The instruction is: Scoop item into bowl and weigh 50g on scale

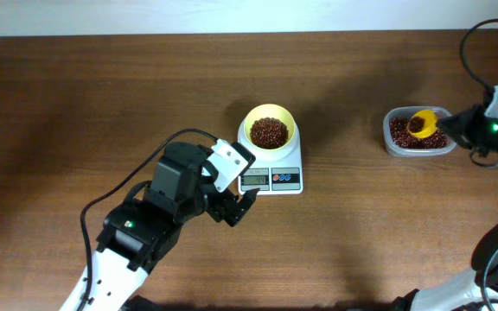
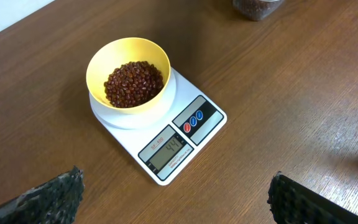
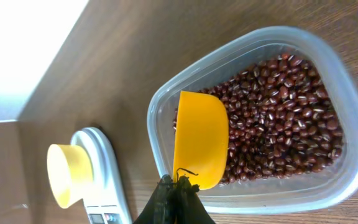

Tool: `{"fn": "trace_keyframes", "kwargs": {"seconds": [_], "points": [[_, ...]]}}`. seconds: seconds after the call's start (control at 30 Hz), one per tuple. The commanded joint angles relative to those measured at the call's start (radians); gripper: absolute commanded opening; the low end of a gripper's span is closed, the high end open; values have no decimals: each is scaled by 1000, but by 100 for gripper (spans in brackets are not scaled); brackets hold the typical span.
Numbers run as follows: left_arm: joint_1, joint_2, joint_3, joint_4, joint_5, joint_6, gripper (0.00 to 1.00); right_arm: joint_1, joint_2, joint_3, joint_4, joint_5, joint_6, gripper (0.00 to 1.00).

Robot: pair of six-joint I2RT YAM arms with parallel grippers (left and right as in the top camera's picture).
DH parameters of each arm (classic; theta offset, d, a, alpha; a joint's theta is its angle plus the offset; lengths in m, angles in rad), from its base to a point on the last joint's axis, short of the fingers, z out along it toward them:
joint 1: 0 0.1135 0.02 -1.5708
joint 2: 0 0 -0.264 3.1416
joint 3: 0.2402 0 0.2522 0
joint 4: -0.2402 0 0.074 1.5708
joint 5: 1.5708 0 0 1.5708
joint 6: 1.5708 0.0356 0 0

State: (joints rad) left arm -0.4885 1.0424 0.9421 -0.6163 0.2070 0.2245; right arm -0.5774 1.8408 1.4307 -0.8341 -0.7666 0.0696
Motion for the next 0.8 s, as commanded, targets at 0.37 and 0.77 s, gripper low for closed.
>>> {"fn": "trace_keyframes", "kwargs": {"seconds": [0.37, 0.77], "points": [[5, -10, -8, 2, 14, 5, 99, -65, -34, 21, -2, -239, -10, 4], [5, -10, -8, 2, 14, 5, 99, 38, -34, 21, 37, -307, 40, 4]]}}
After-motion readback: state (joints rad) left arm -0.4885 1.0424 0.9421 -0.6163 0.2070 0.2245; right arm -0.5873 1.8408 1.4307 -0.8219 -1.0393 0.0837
